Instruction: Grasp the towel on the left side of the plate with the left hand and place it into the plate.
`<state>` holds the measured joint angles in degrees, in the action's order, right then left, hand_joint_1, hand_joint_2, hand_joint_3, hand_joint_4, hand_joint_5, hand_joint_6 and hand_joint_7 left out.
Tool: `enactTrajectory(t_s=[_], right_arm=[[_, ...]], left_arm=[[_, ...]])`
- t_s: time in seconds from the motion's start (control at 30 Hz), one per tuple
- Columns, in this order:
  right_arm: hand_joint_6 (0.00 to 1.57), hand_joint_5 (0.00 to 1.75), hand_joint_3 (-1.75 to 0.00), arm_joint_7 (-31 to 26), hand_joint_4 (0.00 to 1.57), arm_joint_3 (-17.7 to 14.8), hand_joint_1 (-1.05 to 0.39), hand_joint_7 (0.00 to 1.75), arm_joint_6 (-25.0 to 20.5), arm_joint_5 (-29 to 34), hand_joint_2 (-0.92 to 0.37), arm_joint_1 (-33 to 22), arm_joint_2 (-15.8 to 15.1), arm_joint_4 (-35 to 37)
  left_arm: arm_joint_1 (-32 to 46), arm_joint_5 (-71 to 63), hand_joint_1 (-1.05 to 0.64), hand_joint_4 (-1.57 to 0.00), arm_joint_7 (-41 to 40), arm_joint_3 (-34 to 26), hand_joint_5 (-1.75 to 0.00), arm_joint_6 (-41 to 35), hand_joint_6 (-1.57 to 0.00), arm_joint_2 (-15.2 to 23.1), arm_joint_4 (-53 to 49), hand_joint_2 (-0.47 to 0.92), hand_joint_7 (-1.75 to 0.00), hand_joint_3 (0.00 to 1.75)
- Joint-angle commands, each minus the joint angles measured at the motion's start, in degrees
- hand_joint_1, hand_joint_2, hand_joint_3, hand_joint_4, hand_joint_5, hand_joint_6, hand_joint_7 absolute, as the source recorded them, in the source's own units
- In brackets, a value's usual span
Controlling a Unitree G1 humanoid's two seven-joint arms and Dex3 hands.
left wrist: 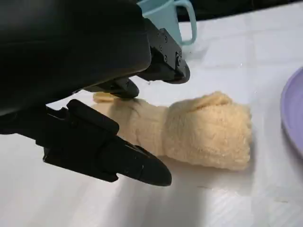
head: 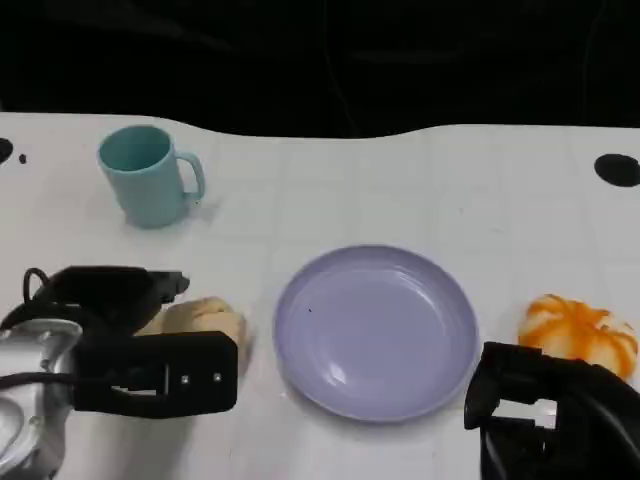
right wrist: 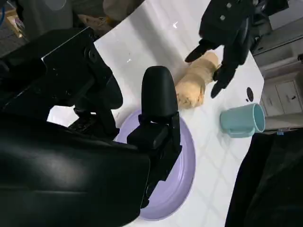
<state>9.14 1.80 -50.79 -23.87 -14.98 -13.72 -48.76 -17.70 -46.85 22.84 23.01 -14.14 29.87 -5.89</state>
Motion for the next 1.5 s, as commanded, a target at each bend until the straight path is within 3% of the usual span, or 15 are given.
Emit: enactTrajectory(t_s=[0.03, 0.17, 0.27, 0.37, 0.4, 0.43, 0.47, 0.5, 0.57, 0.6, 0.67, 0.73, 0.87, 1.07, 1.5], right_arm=[[0.68, 1.75, -1.45, -0.04, 0.82, -0.52, 0.05, 1.62, -0.45, -0.55, -0.48, -0.35, -0.59, -1.00], [0.68, 1.75, -1.45, 0.10, 0.82, -0.38, 0.05, 1.62, -0.13, -0.30, -0.48, -0.51, -0.77, -1.20], [0.68, 1.75, -1.45, 0.14, 0.82, -0.37, 0.05, 1.62, -0.21, -0.27, -0.48, -0.51, -0.85, -1.21], [0.68, 1.75, -1.46, 0.20, 0.82, -0.38, 0.04, 1.61, -0.19, -0.33, -0.46, -0.63, -0.84, -1.17], [0.68, 1.75, -1.46, 0.22, 0.82, -0.40, 0.03, 1.61, -0.22, -0.36, -0.46, -0.68, -0.84, -1.16], [0.68, 1.75, -1.46, 0.07, 0.82, -0.37, 0.03, 1.61, -0.38, -0.30, -0.46, -0.69, -0.81, -1.26], [0.68, 1.75, -1.46, -0.06, 0.82, -0.33, 0.03, 1.61, -0.48, -0.23, -0.45, -0.68, -0.80, -1.38], [0.68, 1.75, -1.46, -0.11, 0.82, -0.31, 0.03, 1.61, -0.54, -0.18, -0.45, -0.65, -0.82, -1.45], [0.68, 1.75, -1.46, -0.06, 0.82, -0.36, 0.03, 1.60, -0.67, -0.22, -0.46, -0.56, -0.91, -1.54], [0.68, 1.75, -1.45, -0.01, 0.82, -0.40, 0.04, 1.60, -0.74, -0.28, -0.46, -0.53, -0.95, -1.57], [0.68, 1.75, -1.45, 0.15, 0.82, -0.40, 0.04, 1.60, -0.67, -0.22, -0.46, -0.65, -1.16, -1.61], [0.68, 1.75, -1.44, 0.35, 0.81, -0.47, 0.04, 1.60, -0.25, -0.21, -0.46, -0.91, -1.17, -1.46], [0.68, 1.75, -1.44, 0.29, 0.81, -0.59, 0.03, 1.60, -0.31, -0.25, -0.46, -0.93, -1.12, -1.57], [0.69, 1.75, -1.43, 0.16, 0.81, -0.71, 0.03, 1.59, -0.64, -0.30, -0.47, -0.76, -1.03, -1.29], [0.69, 1.75, -1.43, 0.48, 0.81, -0.76, 0.04, 1.59, -0.61, -0.15, -0.47, -0.58, -1.49, -1.35]], left_arm=[[-2.78, -1.16, -0.58, -0.41, -2.47, 1.89, -0.08, 0.70, -0.32, -1.60, -7.54, 0.90, -0.01, 0.01], [-3.68, -0.11, -0.52, -0.47, -4.68, 2.43, -0.07, 2.99, -0.38, -2.53, -13.15, 0.92, -0.03, 0.04], [-3.58, 1.84, -0.39, -0.69, -7.73, 1.67, -0.16, 5.47, -0.55, -3.37, -16.39, 0.92, -0.08, 0.10], [-3.08, 3.94, -0.26, -0.96, -12.49, 0.69, -0.39, 9.47, -0.95, -3.88, -19.76, 0.92, -0.16, 0.31], [-2.90, 4.46, -0.26, -0.94, -13.67, 0.49, -0.65, 10.56, -1.06, -3.88, -20.43, 0.92, -0.17, 0.30], [-2.62, 4.82, -0.25, -0.87, -14.89, 0.33, -1.08, 11.63, -1.16, -3.79, -20.81, 0.92, -0.20, 0.26], [-2.26, 4.75, -0.24, -0.84, -15.98, 0.28, -1.31, 12.03, -1.18, -3.65, -20.55, 0.92, -0.29, 0.26], [-1.93, 4.52, -0.25, -0.77, -17.09, 0.30, -1.52, 12.31, -1.04, -3.50, -20.18, 0.92, -0.63, 0.24], [-1.23, 4.43, -0.26, -0.72, -19.20, 0.02, -1.63, 12.95, -0.89, -3.35, -19.29, 0.92, -0.86, 0.21], [-0.89, 4.57, -0.28, -0.70, -20.17, -0.23, -1.69, 13.39, -0.75, -3.33, -18.93, 0.92, -1.17, 0.22], [0.09, 5.18, -0.27, -0.71, -21.45, -1.16, -1.73, 13.68, -0.57, -3.30, -17.24, 0.92, -1.59, 0.28], [1.16, 5.40, -0.26, -0.75, -22.93, -2.13, -1.74, 14.08, -0.54, -3.12, -15.24, 0.92, -1.71, 0.32], [3.62, 5.60, -0.24, -0.81, -25.19, -4.76, -1.75, 14.32, -0.56, -2.48, -9.72, 0.92, -1.74, 0.37], [6.22, 6.55, -0.22, -0.87, -26.67, -8.04, -1.75, 15.47, -0.59, -3.02, -3.23, 0.67, -1.75, 0.90], [4.68, 7.01, -0.23, -0.87, -20.33, -7.47, -1.75, 10.50, -0.67, -6.96, 8.79, 0.51, -1.75, 1.10]])
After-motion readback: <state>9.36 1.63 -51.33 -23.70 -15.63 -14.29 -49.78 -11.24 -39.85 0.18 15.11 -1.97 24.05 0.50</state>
